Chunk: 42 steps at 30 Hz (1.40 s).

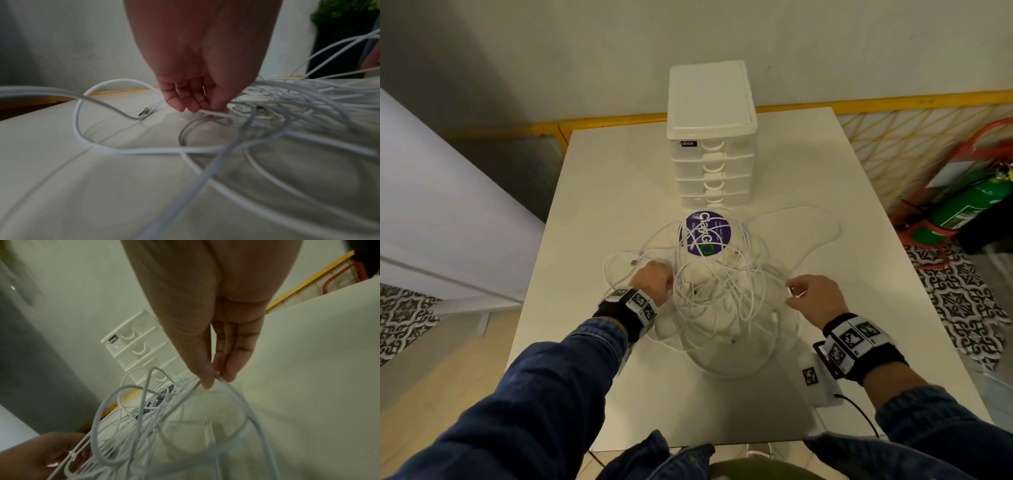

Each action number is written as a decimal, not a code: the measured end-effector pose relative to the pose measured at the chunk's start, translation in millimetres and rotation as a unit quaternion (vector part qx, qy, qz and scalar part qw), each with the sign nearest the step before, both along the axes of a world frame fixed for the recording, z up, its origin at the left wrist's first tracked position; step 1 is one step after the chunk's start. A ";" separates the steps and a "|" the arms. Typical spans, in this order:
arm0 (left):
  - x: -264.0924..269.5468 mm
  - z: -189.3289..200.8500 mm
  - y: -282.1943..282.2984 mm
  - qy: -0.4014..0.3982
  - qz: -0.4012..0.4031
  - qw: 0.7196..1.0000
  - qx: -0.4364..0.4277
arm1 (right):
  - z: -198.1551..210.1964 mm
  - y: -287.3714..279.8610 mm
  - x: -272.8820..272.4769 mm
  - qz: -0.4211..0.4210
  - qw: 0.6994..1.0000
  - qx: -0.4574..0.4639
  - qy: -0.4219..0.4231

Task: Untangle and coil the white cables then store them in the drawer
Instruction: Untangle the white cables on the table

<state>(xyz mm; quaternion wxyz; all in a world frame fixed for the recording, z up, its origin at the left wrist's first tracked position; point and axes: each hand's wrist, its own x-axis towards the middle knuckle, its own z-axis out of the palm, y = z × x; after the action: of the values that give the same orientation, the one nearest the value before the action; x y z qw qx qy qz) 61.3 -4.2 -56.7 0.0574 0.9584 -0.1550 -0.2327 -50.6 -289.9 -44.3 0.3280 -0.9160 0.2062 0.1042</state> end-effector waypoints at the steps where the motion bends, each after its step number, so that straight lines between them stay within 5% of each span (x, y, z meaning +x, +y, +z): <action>1: -1.2 0.4 -0.1 -0.007 0.004 1.000 -0.008 | -0.6 -1.3 -1.5 -0.002 1.000 0.011 -0.009; 7: -1.4 12.2 -0.1 -0.023 0.049 0.997 -0.053 | 1.7 -4.9 -7.0 -0.032 0.994 0.074 -0.075; 13: 1.7 29.7 -5.5 -0.055 0.090 0.993 0.045 | 31.3 -0.7 -2.8 -0.018 0.963 0.167 -0.210; 18: -1.6 42.2 -7.4 -0.075 0.194 0.977 -0.040 | 65.4 -2.2 9.2 0.001 0.936 0.138 -0.324; 24: -4.4 57.2 -6.5 -0.075 0.251 0.960 -0.100 | 77.2 -11.5 24.3 0.020 0.935 0.067 -0.346; 28: -2.9 65.5 5.4 -0.146 0.303 0.922 -0.190 | 84.9 -30.4 24.9 -0.025 0.935 0.060 -0.348; 32: -6.9 86.0 20.0 -0.248 0.354 0.841 -0.327 | 98.4 -47.9 29.1 -0.047 0.932 -0.011 -0.360; 35: -8.2 90.5 23.6 -0.233 0.374 0.803 -0.401 | 99.6 -39.4 36.0 0.007 0.953 -0.048 -0.300; 42: -18.9 53.6 9.8 -0.117 0.318 0.893 -0.295 | 60.2 20.9 74.6 0.149 0.981 -0.070 -0.098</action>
<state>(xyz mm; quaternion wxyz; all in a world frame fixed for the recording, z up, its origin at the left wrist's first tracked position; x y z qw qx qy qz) 42.4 5.6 -3.1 0.3902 0.9157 0.0910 -0.0319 24.0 -269.0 15.9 0.2628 -0.9629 0.0410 0.0465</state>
